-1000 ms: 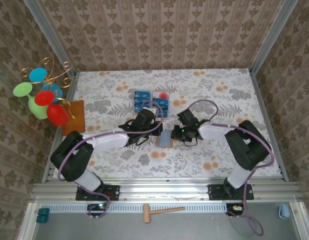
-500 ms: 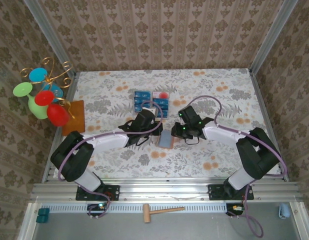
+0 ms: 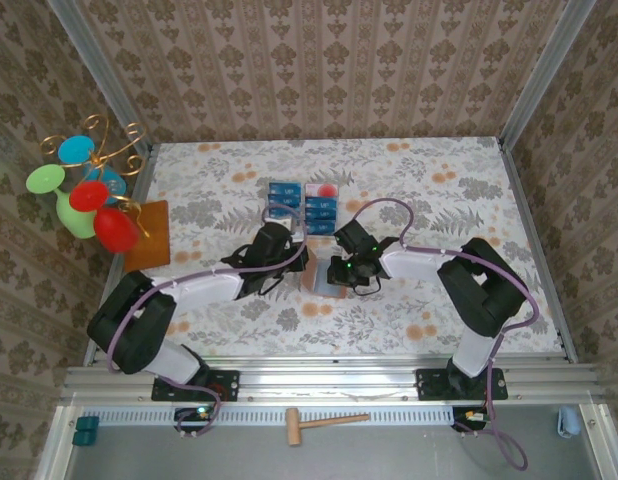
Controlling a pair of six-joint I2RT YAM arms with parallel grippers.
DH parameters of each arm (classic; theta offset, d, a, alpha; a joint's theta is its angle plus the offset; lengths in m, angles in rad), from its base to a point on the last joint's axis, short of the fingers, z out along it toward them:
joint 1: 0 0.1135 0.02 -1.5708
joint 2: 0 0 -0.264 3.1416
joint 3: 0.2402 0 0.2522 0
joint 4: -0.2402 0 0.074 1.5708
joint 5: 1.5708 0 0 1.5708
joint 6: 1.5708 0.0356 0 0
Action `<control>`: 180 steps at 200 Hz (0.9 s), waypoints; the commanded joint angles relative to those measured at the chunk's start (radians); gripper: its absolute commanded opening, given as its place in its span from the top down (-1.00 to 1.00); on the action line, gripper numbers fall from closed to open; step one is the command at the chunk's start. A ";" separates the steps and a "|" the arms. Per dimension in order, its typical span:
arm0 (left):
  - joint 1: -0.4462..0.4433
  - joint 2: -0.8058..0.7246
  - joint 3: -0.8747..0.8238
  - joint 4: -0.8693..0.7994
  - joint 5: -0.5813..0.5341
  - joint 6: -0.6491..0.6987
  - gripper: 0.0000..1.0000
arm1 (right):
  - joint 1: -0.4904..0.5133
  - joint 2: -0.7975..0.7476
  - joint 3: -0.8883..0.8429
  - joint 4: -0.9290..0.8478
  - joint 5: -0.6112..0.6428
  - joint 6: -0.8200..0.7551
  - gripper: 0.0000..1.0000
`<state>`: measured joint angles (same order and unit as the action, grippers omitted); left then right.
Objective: Put the credit cards into the card holder
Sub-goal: Open the card holder at the center of the table.
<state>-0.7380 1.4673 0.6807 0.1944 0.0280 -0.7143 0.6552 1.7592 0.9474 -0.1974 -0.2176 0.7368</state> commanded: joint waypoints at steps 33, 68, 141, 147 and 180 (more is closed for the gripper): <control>0.042 0.009 -0.085 -0.015 -0.011 0.005 1.00 | 0.021 0.012 0.062 -0.038 0.006 0.010 0.72; 0.042 0.032 -0.117 0.019 -0.013 0.006 1.00 | 0.045 -0.003 0.123 -0.081 0.009 -0.002 0.72; 0.044 0.035 -0.121 0.032 -0.005 0.021 1.00 | 0.071 0.087 0.165 -0.080 0.001 0.000 0.73; 0.045 0.034 -0.121 0.033 -0.005 0.020 1.00 | 0.072 0.094 0.166 -0.079 -0.001 -0.001 0.73; 0.047 0.034 -0.122 0.034 0.002 0.018 0.77 | 0.077 0.140 0.177 -0.083 -0.012 -0.009 0.74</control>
<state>-0.6968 1.4956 0.5640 0.2249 0.0219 -0.7113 0.7200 1.8614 1.0985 -0.2451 -0.2176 0.7361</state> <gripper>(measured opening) 0.064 0.134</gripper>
